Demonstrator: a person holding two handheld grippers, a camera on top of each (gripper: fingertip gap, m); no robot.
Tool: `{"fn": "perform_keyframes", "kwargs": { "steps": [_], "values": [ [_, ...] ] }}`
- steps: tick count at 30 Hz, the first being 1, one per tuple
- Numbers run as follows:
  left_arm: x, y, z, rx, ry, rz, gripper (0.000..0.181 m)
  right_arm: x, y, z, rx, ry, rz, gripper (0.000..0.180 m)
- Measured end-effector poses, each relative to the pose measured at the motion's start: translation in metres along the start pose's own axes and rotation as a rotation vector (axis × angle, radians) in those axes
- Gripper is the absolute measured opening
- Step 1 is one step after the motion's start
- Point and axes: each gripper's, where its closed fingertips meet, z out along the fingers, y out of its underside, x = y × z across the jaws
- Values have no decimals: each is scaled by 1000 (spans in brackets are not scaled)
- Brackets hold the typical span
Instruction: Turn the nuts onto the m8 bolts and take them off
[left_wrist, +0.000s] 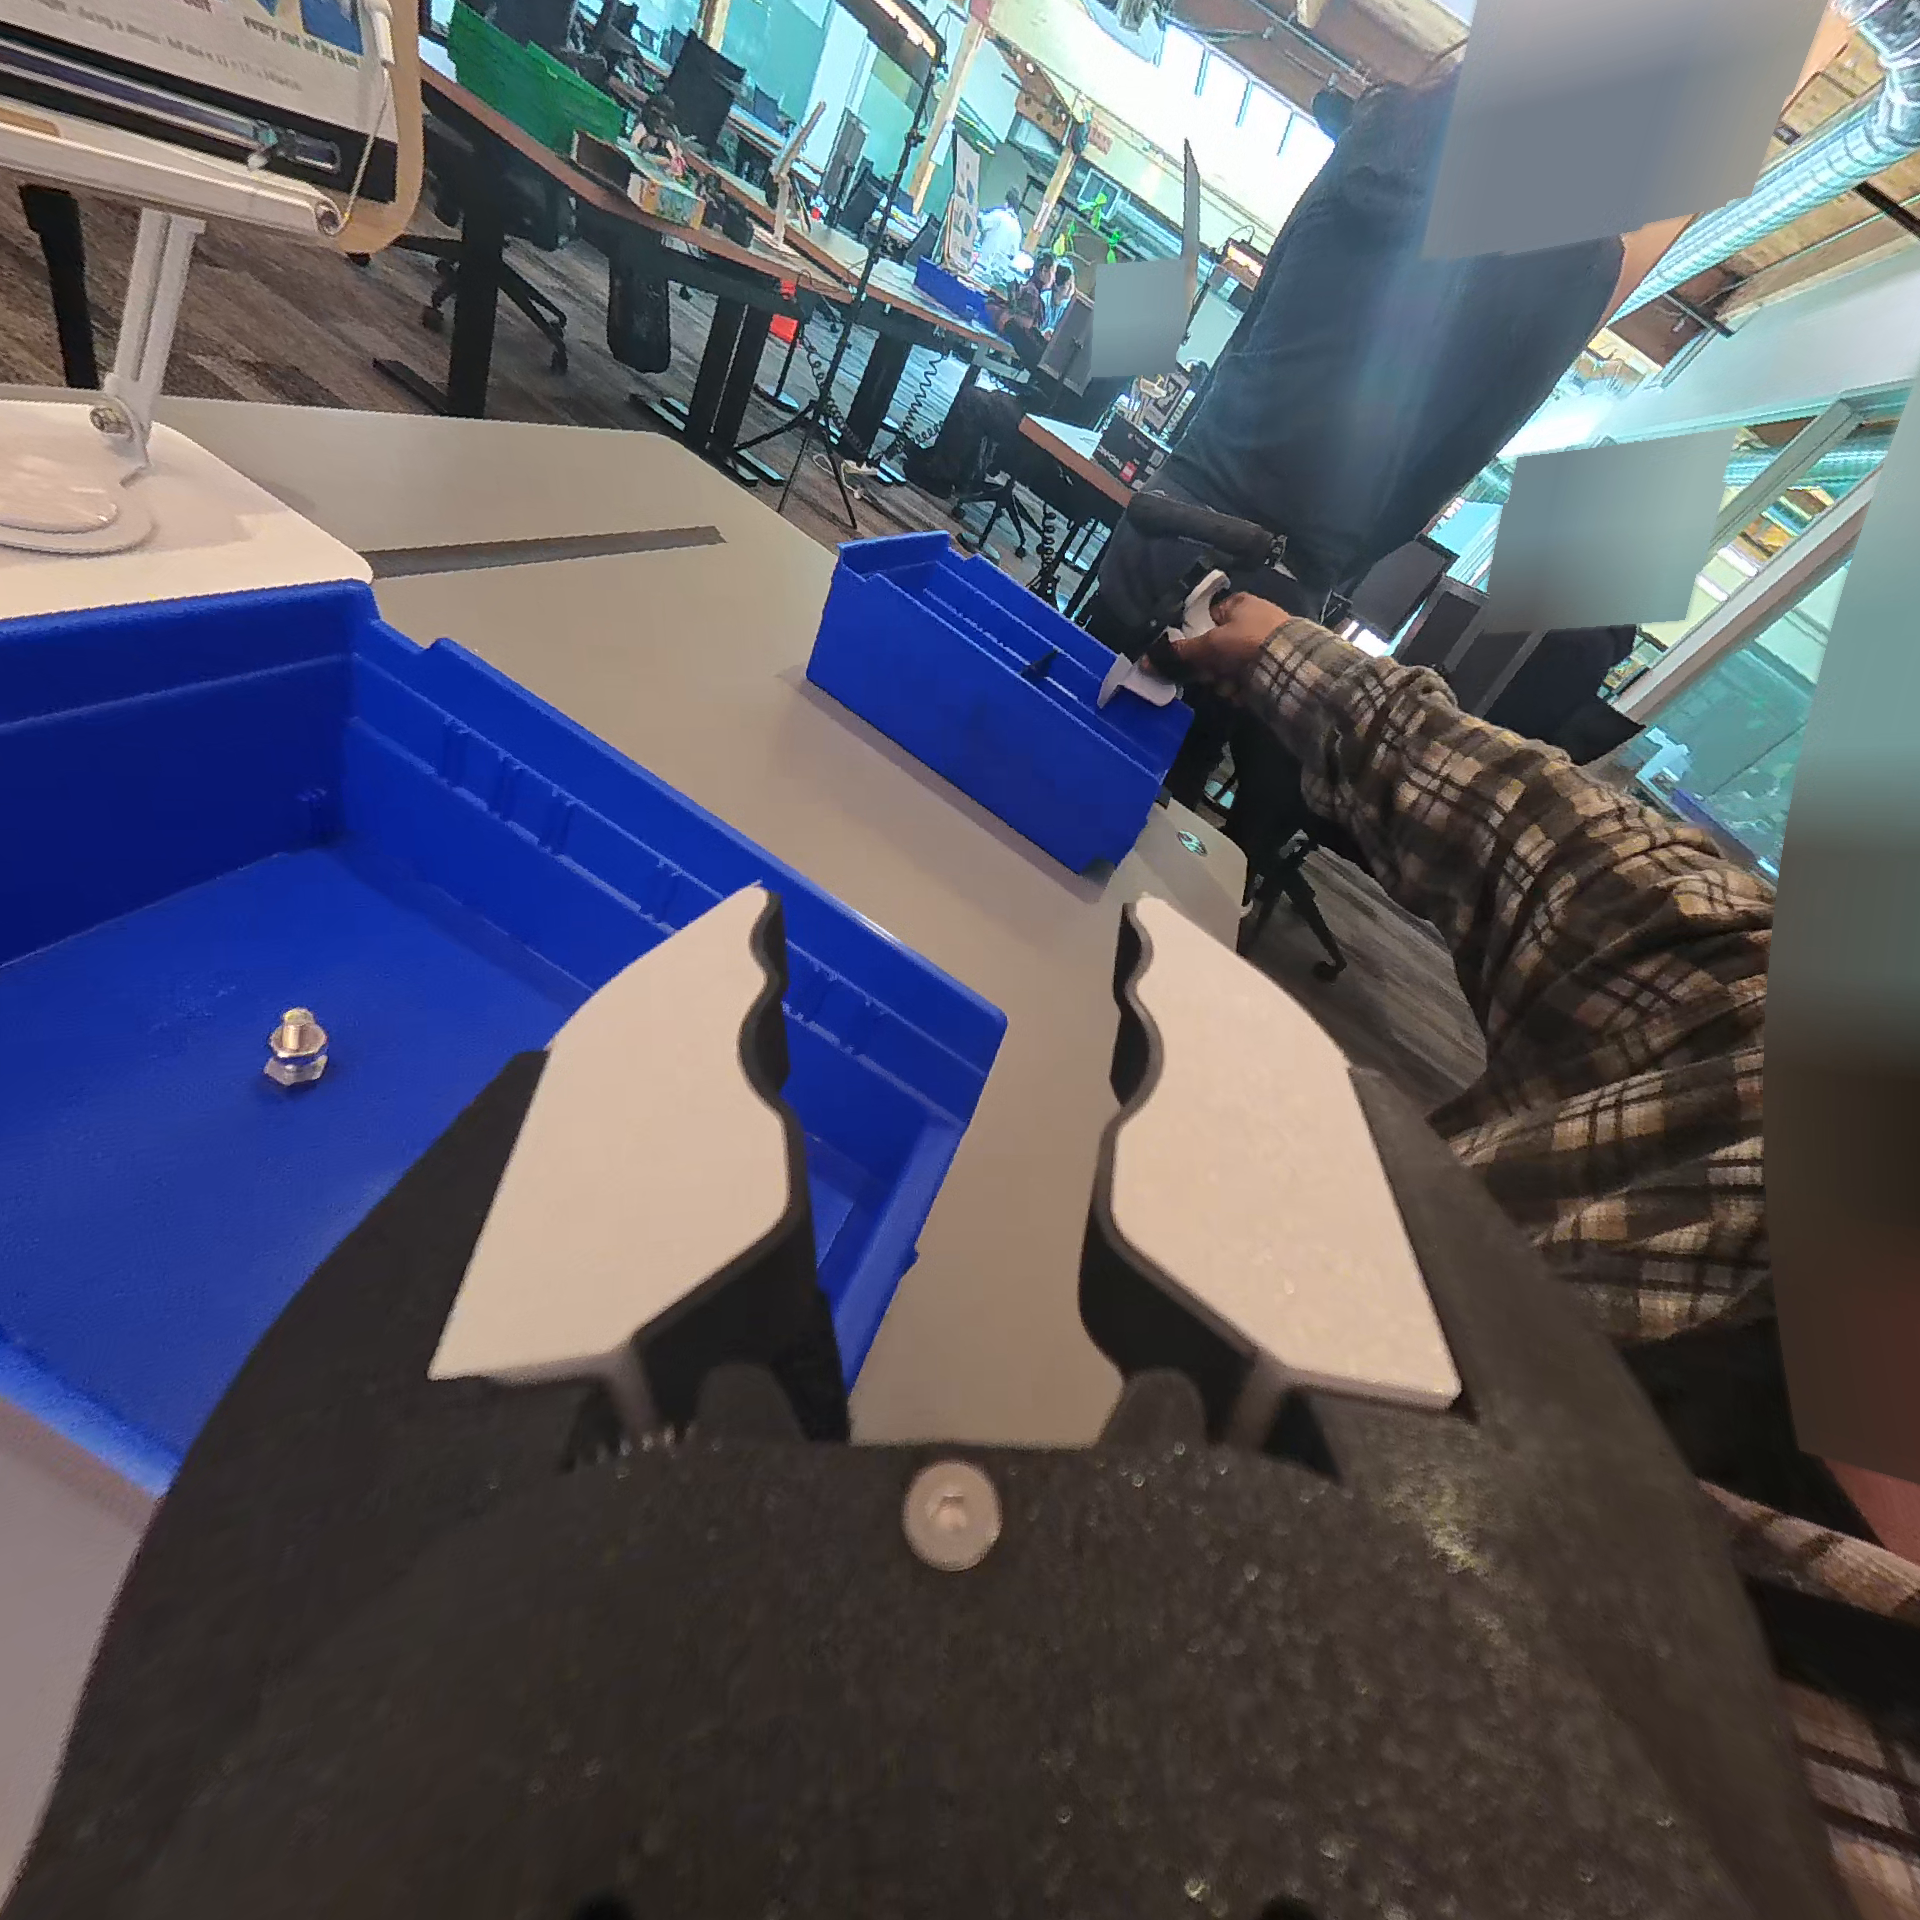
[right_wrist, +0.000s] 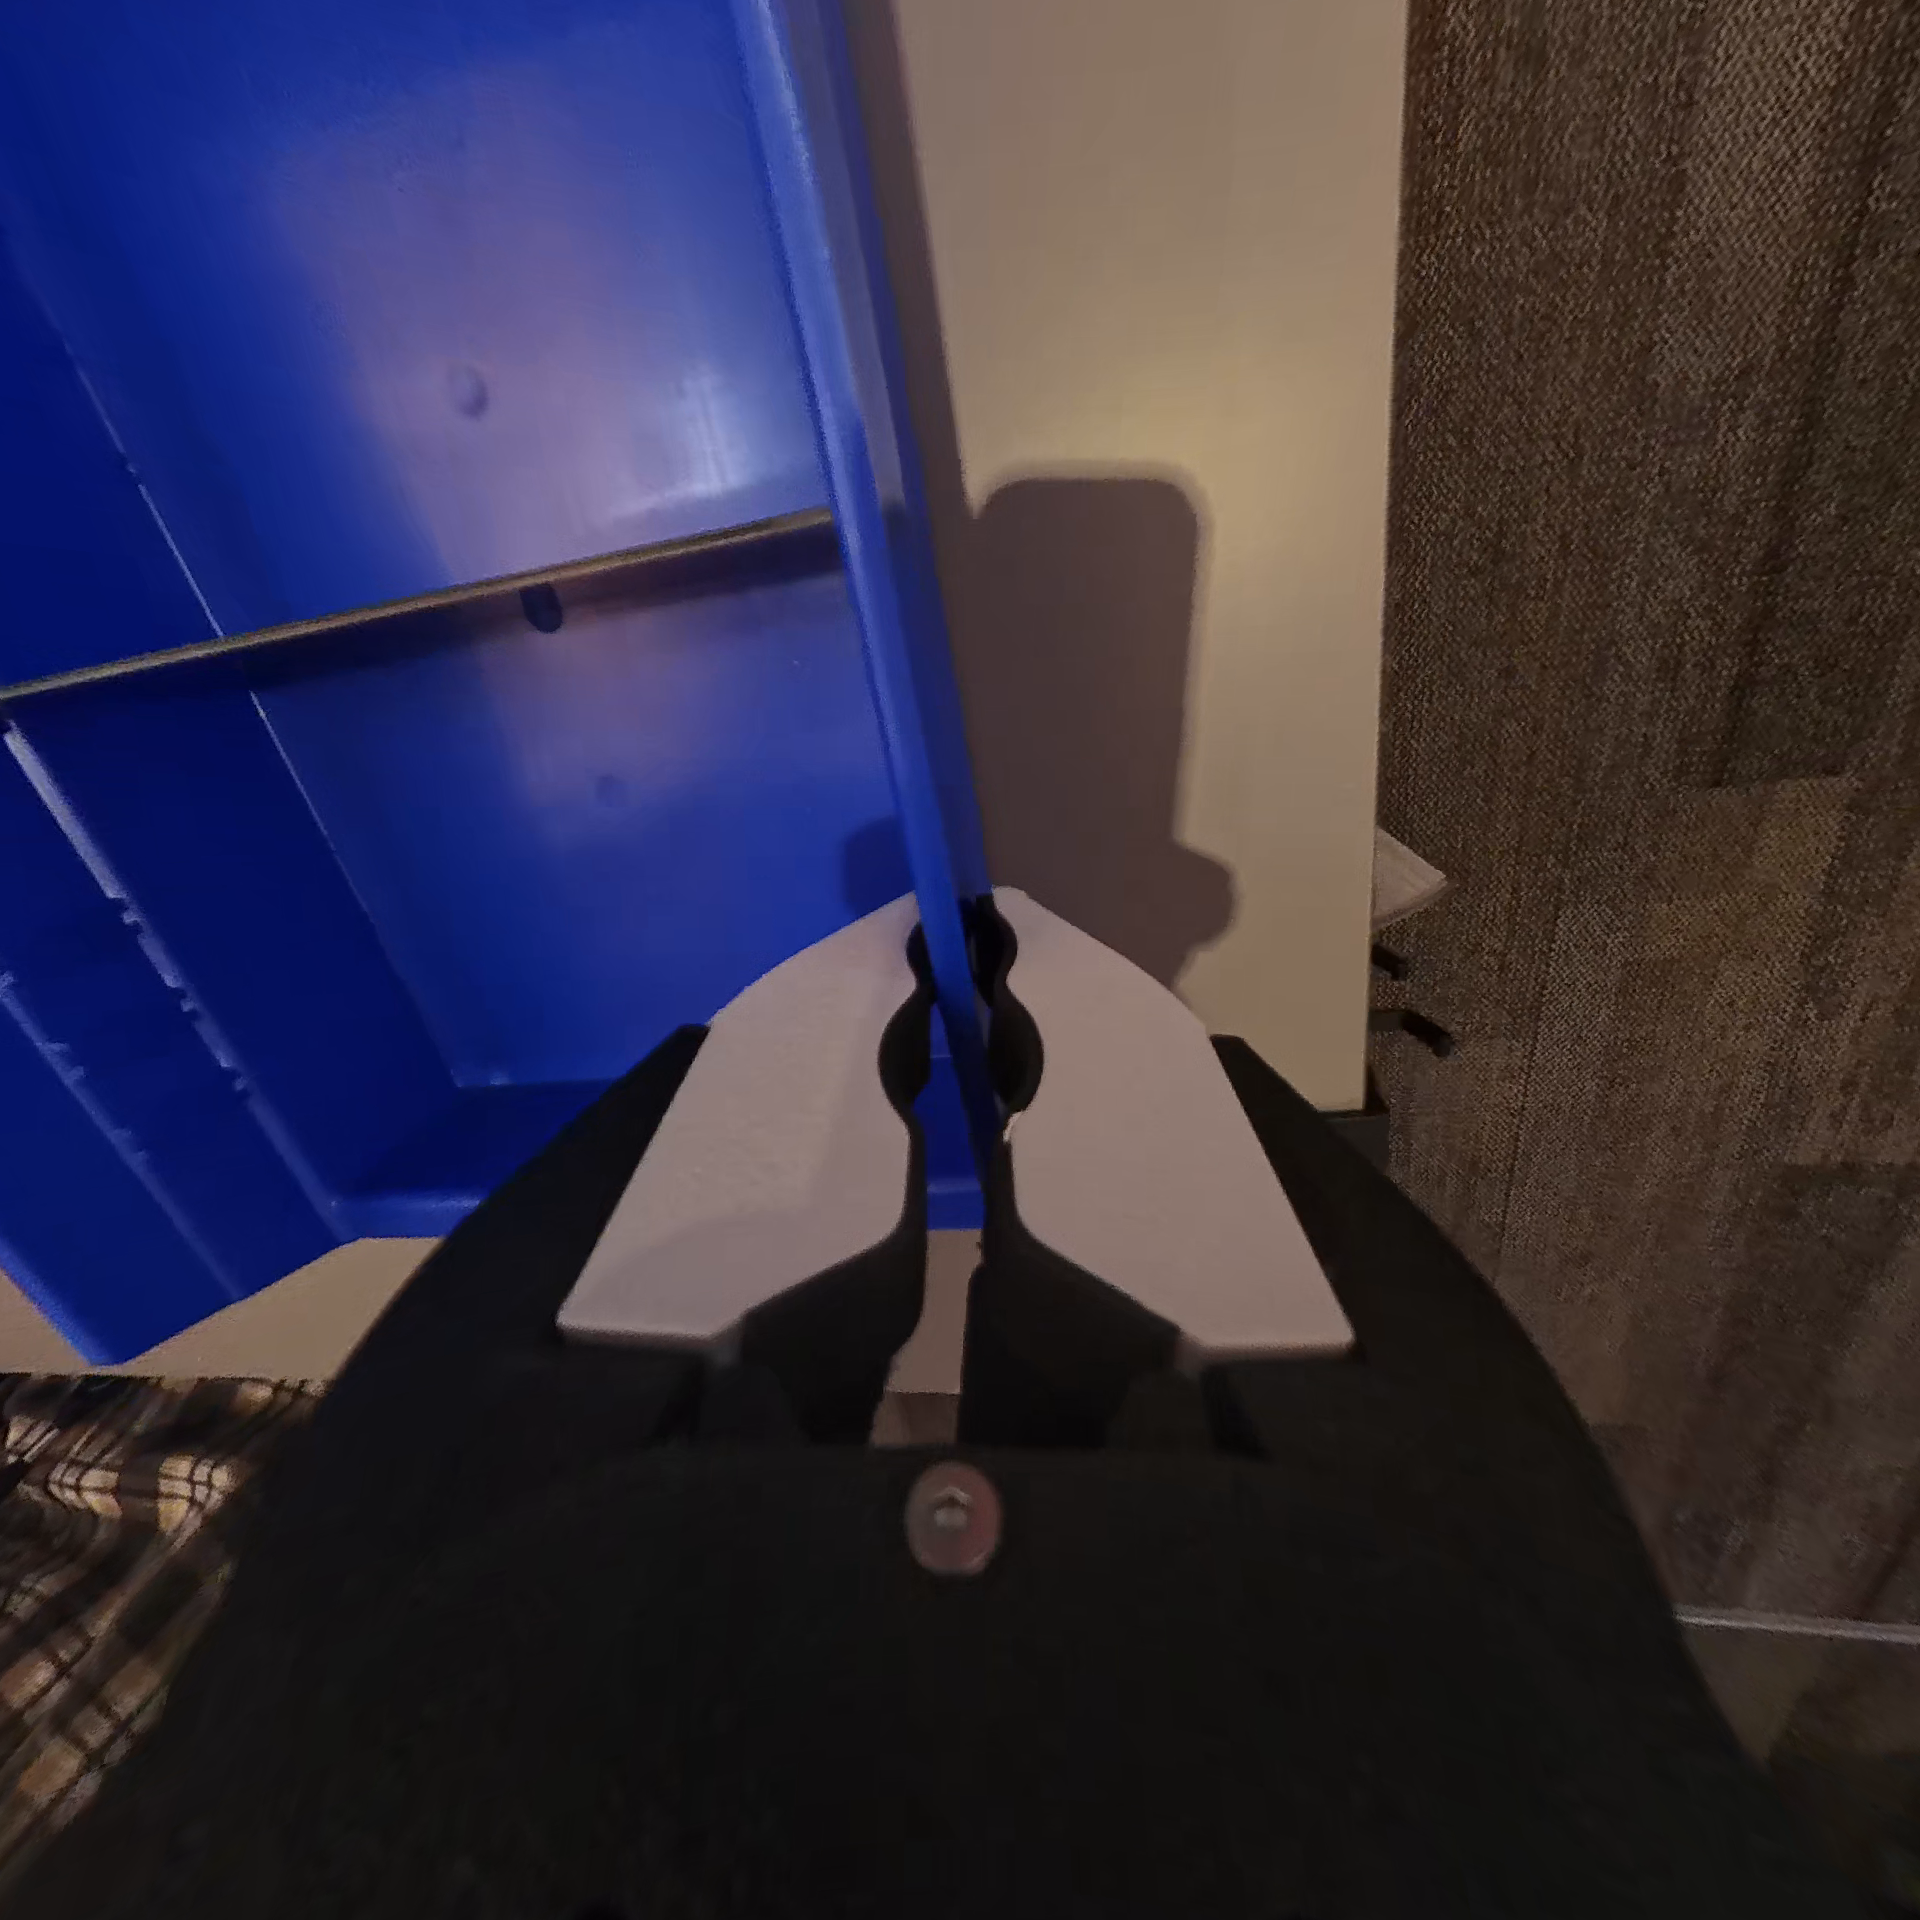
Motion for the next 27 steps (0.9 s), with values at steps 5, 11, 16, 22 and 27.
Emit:
{"fn": "perform_keyframes", "kwargs": {
  "steps": [5, 11, 16, 22, 27],
  "values": [
    [-3, 1, 0, -3, -3, -8, 61, 7, -6, -1, -10, 1, -42, 5],
    [-4, 2, 1, -6, -11, -3, 61, 10, -9, -1, -8, -6, -48, 5],
    [-6, 1, 1, -1, -12, -11, 61, 11, -7, -6, 5, 6, -83, 11],
    [-8, -2, -1, 16, -37, 9, 66, -30, -31, -78, 296, 5, -174, 53],
    [-8, -5, -5, 28, -75, 32, 71, -136, -35, -141, 609, 28, -420, 67]
  ]
}}
